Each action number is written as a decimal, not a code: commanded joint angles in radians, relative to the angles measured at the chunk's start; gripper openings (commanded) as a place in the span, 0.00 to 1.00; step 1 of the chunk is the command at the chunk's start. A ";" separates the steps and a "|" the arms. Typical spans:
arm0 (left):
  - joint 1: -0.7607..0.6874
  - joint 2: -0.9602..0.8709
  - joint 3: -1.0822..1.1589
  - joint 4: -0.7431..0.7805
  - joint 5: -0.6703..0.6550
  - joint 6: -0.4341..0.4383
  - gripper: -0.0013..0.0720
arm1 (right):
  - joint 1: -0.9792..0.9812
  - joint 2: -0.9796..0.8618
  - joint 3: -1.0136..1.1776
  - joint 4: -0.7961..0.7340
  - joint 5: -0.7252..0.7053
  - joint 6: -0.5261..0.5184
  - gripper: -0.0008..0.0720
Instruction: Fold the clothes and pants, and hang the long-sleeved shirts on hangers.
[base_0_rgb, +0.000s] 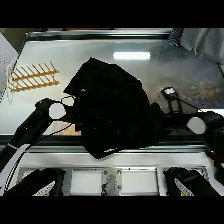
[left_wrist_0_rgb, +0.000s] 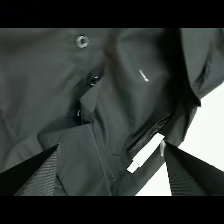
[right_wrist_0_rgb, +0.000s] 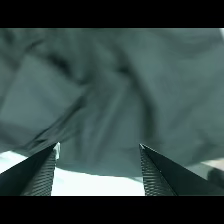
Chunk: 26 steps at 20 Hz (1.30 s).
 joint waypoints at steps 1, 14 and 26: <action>-0.029 -0.057 0.003 0.122 -0.031 -0.137 1.00 | 0.220 -0.172 0.013 -0.053 -0.055 0.155 0.75; -0.403 -0.380 0.003 0.562 0.004 -0.393 0.76 | 0.266 -0.248 0.045 -0.056 -0.078 0.309 0.74; -0.356 -0.206 -0.093 0.559 0.070 -0.477 0.04 | 0.266 -0.249 0.047 -0.056 -0.080 0.308 0.74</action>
